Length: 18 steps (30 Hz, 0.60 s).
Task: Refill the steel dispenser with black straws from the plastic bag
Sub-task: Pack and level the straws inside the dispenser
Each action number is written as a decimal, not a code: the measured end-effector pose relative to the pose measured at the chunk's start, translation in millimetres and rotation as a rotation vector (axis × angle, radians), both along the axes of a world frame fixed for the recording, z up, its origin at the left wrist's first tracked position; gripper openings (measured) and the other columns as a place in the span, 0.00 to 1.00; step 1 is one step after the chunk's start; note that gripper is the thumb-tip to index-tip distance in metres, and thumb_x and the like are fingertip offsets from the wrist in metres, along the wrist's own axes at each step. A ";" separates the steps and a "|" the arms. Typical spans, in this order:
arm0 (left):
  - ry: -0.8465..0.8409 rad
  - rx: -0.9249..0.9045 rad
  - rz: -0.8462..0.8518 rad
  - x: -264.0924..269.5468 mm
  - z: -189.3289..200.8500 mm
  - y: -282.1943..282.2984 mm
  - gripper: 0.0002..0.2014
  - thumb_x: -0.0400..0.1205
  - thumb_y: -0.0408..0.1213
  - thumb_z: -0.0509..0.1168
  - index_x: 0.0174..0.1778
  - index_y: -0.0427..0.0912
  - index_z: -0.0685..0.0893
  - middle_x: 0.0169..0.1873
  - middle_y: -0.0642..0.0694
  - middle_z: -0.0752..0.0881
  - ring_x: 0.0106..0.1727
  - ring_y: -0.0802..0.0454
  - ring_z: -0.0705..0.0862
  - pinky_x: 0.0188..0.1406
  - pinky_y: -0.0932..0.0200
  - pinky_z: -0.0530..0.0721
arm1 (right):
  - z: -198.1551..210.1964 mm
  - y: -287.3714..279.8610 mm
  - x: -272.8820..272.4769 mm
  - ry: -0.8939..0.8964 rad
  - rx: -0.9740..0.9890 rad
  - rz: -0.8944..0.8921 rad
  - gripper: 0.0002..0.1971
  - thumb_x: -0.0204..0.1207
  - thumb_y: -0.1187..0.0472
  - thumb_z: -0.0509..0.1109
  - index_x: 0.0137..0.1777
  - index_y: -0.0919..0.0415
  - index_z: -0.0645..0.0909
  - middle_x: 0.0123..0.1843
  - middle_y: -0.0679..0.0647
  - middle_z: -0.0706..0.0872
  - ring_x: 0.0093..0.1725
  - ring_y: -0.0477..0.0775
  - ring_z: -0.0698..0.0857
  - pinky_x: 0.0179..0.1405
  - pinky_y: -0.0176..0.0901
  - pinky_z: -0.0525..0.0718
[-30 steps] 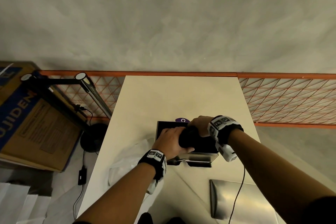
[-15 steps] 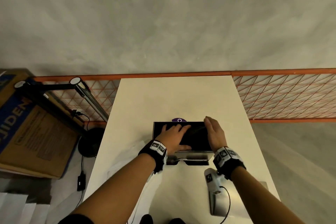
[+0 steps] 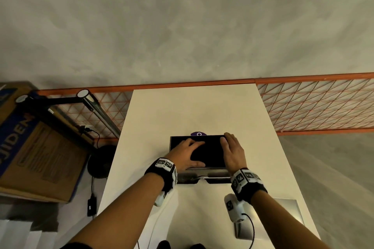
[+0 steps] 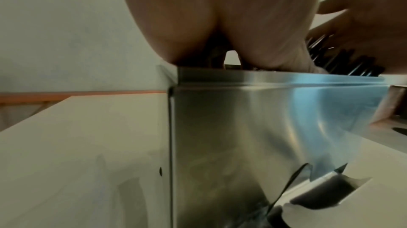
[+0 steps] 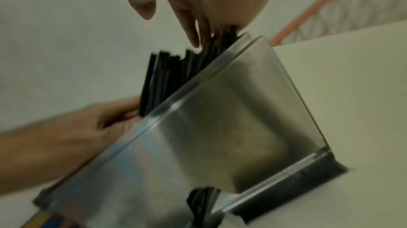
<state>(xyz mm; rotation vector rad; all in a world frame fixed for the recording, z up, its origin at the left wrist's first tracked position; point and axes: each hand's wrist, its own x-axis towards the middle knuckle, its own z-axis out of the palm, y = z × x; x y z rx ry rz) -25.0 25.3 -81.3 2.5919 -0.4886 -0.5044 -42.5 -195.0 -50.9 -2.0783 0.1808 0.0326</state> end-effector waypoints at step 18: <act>0.051 0.212 -0.134 4.2 20.3 16.5 0.47 0.81 0.43 0.76 0.91 0.50 0.54 0.86 0.42 0.61 0.83 0.40 0.66 0.81 0.46 0.70 | -5.2 16.9 14.7 -0.379 -0.547 0.345 0.13 0.70 0.69 0.69 0.55 0.63 0.82 0.53 0.59 0.82 0.50 0.64 0.81 0.49 0.55 0.82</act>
